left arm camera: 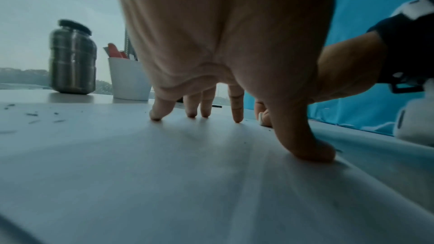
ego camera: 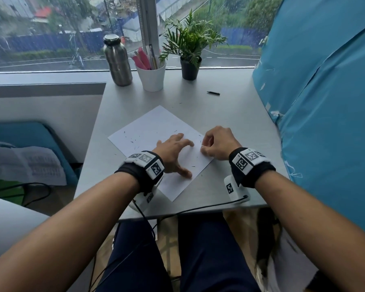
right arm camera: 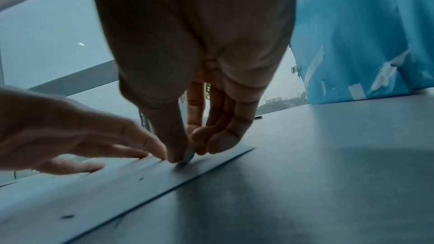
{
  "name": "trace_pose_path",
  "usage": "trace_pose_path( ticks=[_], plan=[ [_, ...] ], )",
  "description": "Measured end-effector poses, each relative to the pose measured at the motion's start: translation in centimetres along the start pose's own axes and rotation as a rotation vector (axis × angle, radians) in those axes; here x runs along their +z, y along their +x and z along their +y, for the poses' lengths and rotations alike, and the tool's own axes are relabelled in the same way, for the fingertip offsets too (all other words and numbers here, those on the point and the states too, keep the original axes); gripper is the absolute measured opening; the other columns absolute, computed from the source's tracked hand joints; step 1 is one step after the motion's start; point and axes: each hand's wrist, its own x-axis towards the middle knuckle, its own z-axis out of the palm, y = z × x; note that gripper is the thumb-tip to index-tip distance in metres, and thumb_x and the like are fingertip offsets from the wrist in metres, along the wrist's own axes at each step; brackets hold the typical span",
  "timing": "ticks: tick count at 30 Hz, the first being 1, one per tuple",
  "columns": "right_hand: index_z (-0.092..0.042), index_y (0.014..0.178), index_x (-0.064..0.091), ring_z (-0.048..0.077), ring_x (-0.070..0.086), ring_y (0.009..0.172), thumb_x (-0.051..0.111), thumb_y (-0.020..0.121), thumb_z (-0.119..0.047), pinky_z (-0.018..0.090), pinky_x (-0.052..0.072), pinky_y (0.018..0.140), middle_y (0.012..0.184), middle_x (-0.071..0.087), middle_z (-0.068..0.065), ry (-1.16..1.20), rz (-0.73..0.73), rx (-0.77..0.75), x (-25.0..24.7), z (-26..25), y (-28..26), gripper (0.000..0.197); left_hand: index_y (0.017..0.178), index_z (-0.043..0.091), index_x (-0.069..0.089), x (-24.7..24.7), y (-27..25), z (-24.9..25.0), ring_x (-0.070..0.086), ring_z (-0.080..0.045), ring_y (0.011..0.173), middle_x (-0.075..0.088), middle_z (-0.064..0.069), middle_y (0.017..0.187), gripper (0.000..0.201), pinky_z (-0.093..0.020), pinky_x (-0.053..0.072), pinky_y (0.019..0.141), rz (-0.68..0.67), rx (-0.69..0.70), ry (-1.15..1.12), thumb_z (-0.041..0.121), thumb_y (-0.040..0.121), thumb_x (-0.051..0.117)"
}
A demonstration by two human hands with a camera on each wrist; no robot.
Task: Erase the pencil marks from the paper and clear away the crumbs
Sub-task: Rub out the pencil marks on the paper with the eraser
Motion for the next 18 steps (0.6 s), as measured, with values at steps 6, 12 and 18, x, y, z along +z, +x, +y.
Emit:
trace_pose_path(
  ticks=[6,12,18],
  plan=[
    [-0.018,0.072,0.073,0.013,0.063,0.069,0.075,0.070,-0.018,0.022,0.049,0.062,0.071,0.066,-0.004,0.007,-0.042,-0.072,1.2,-1.6,-1.5,0.003,0.152,0.046,0.016,-0.8,1.1,0.7,-0.012,-0.023,0.150,-0.010,-0.003,0.164,0.116,-0.067,0.004,0.113,-0.148,-0.077,0.073,0.055,0.060,0.087],
    [-0.016,0.075,0.077,0.006,0.059,0.062,0.079,0.069,-0.021,0.006,0.039,0.053,0.068,0.068,-0.005,0.066,-0.086,-0.073,-0.1,-0.7,-0.4,0.008,0.151,0.050,0.015,-1.0,1.2,0.5,-0.012,-0.021,0.150,-0.011,0.001,0.164,0.120,-0.065,0.007,0.114,-0.173,-0.080,0.121,0.058,0.056,0.088],
    [-0.015,0.074,0.076,0.008,0.062,0.063,0.077,0.069,-0.017,0.016,0.049,0.060,0.069,0.069,-0.004,0.055,-0.133,-0.171,1.5,-2.0,-2.3,0.006,0.152,0.045,0.014,-1.2,1.4,0.7,-0.012,-0.023,0.150,-0.011,0.000,0.164,0.122,-0.065,0.011,0.115,-0.184,-0.084,0.158,0.055,0.057,0.088]
  ],
)
